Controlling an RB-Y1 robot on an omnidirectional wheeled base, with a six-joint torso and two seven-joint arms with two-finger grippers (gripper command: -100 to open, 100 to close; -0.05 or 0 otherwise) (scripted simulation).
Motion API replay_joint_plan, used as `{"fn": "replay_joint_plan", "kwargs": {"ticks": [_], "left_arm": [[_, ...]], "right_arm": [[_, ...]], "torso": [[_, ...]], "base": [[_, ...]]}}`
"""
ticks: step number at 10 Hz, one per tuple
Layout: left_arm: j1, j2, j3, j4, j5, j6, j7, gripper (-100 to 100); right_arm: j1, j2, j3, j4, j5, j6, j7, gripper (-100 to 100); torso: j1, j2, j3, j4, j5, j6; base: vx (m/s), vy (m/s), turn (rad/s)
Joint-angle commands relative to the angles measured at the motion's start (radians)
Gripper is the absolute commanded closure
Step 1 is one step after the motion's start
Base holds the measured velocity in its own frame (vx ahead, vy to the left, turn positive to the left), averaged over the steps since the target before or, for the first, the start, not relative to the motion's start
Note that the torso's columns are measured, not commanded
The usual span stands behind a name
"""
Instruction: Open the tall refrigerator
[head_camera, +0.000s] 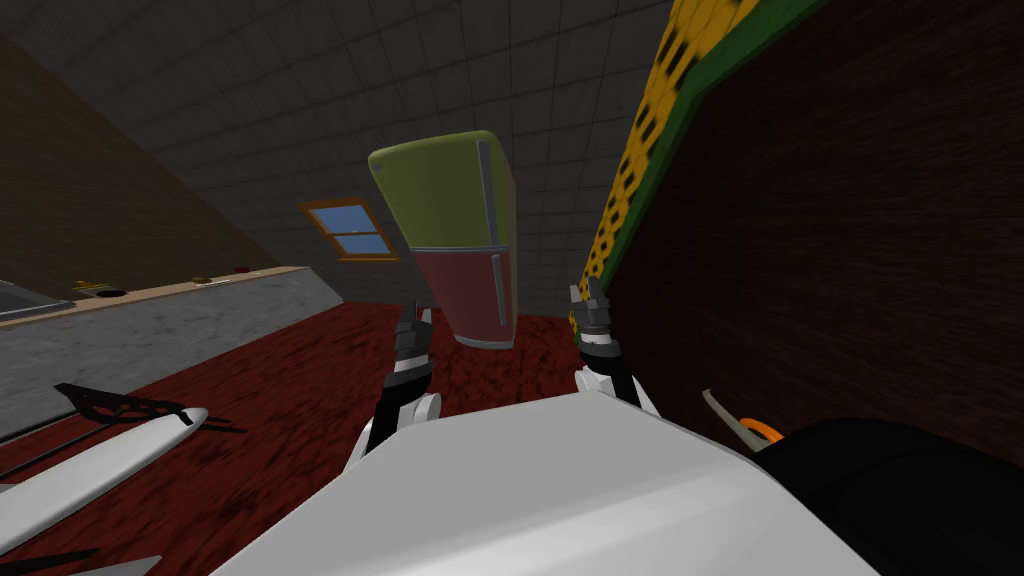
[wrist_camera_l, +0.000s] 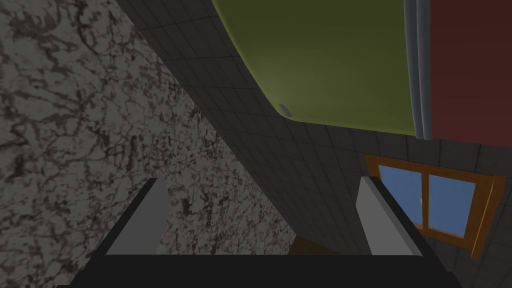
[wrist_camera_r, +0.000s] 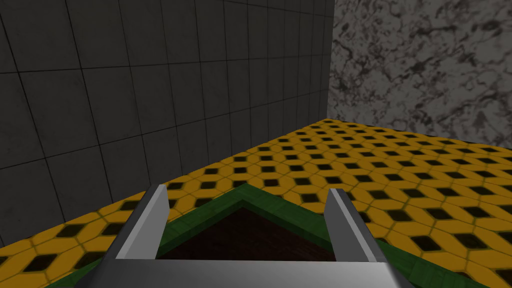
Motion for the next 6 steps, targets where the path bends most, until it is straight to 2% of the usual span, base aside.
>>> {"fn": "replay_joint_plan", "kwargs": {"ticks": [1, 6], "left_arm": [[0.000, 0.000, 0.000, 0.000, 0.000, 0.000, 0.000, 0], [0.000, 0.000, 0.000, 0.000, 0.000, 0.000, 0.000, 0]], "right_arm": [[0.000, 0.000, 0.000, 0.000, 0.000, 0.000, 0.000, 0], [0.000, 0.000, 0.000, 0.000, 0.000, 0.000, 0.000, 0]], "torso": [[0.000, 0.040, -0.082, 0.041, 0.000, 0.000], [0.000, 0.396, -0.792, 0.396, 0.000, 0.000]], "base": [[0.000, 0.000, 0.000], [0.000, 0.000, 0.000]]}}
